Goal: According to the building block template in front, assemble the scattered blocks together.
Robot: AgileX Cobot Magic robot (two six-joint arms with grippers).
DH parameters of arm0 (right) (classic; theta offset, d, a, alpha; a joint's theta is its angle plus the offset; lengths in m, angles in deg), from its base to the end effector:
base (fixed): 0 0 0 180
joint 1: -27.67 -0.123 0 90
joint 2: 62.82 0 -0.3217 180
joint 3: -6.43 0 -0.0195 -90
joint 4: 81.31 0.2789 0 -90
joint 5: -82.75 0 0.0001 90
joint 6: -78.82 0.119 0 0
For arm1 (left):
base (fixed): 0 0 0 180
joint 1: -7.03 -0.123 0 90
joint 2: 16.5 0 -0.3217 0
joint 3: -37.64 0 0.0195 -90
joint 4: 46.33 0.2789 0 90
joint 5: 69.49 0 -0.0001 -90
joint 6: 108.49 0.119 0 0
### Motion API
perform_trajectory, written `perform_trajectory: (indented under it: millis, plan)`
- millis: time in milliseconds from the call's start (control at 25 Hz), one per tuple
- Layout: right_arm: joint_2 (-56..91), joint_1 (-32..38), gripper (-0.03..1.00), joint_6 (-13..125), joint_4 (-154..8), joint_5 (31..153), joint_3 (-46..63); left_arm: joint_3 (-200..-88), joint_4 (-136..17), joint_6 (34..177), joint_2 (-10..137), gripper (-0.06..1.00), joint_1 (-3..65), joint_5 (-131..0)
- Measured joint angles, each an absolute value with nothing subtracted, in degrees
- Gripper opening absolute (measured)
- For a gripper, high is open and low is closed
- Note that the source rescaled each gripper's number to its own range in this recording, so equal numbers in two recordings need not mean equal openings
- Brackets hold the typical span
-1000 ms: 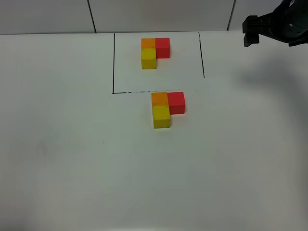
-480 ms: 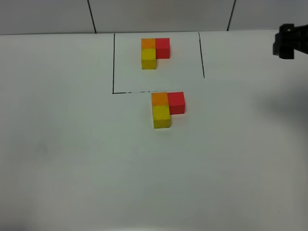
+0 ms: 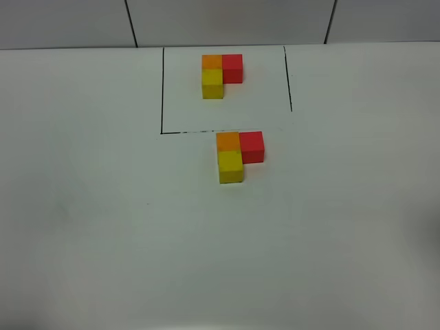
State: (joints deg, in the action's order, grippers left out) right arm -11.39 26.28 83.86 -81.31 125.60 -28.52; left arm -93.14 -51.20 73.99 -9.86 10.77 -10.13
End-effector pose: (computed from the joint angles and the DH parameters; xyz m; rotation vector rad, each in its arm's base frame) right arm 0.1686 0.0041 0.3363 0.0719 2.2550 0.0600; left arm 0.0072 -0.0092 0.2824 0.1121 2.0069 -0.1152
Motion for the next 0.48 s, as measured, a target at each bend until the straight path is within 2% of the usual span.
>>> perform_trajectory:
  millis: [480]
  plan:
    - [-35.9, 26.3, 0.92, 83.9, -80.1, 139.3, -36.9, -93.1, -51.2, 74.0, -9.9, 0.09, 10.8, -10.1]
